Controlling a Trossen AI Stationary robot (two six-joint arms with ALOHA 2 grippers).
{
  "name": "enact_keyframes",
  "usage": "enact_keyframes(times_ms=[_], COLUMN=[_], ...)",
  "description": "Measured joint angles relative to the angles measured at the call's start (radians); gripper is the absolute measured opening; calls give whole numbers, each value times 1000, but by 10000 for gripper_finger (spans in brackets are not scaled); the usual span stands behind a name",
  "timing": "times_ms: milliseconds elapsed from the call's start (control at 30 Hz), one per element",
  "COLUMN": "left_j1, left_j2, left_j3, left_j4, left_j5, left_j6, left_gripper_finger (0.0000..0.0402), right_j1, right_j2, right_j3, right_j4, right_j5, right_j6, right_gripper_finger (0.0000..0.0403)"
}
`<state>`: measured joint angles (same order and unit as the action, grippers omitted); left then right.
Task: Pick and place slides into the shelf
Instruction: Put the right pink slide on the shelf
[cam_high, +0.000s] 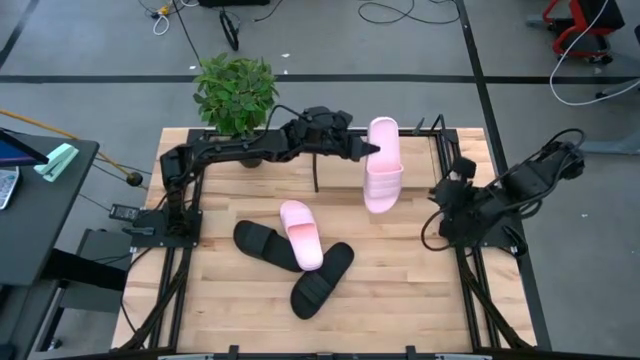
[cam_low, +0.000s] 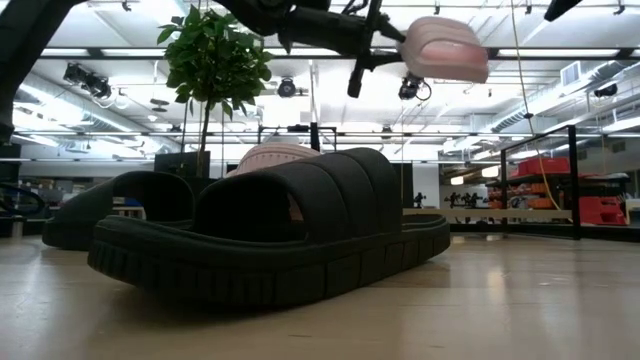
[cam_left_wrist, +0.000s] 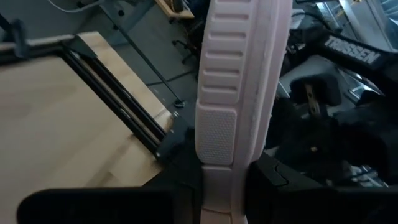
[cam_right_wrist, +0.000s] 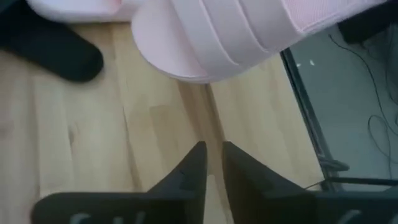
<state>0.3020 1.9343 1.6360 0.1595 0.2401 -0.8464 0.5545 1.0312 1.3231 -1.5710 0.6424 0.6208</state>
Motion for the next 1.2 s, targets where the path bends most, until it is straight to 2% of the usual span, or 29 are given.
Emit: enact_keyframes(times_ms=[267, 500, 600, 633, 833, 1100, 1200], left_j1=[-13, -14, -14, -14, -14, -13, -18], left_j2=[0, 0, 0, 0, 1, 2, 2], left_j3=[0, 0, 0, 0, 0, 0, 0], left_j4=[0, 0, 0, 0, 0, 62, 87], left_j5=[-34, -47, -61, -62, -65, -50, -46], left_j6=[-23, -24, -24, -24, -34, -129, -141], left_gripper_finger=[78, 78, 78, 78, 77, 77, 77], right_j1=[0, -5, -5, -4, -3, -3, -3], right_j2=[96, 167, 197, 207, 276, 358, 388], right_j3=[0, 0, 0, 0, 0, 0, 0], right_j4=[1, 33, 73, 83, 96, 136, 136], right_j5=[-5, 14, 18, 37, 314, 425, 512], right_j6=[-268, -261, -305, -336, -466, -546, -547], right_gripper_finger=[139, 181, 191, 192, 190, 190, 190])
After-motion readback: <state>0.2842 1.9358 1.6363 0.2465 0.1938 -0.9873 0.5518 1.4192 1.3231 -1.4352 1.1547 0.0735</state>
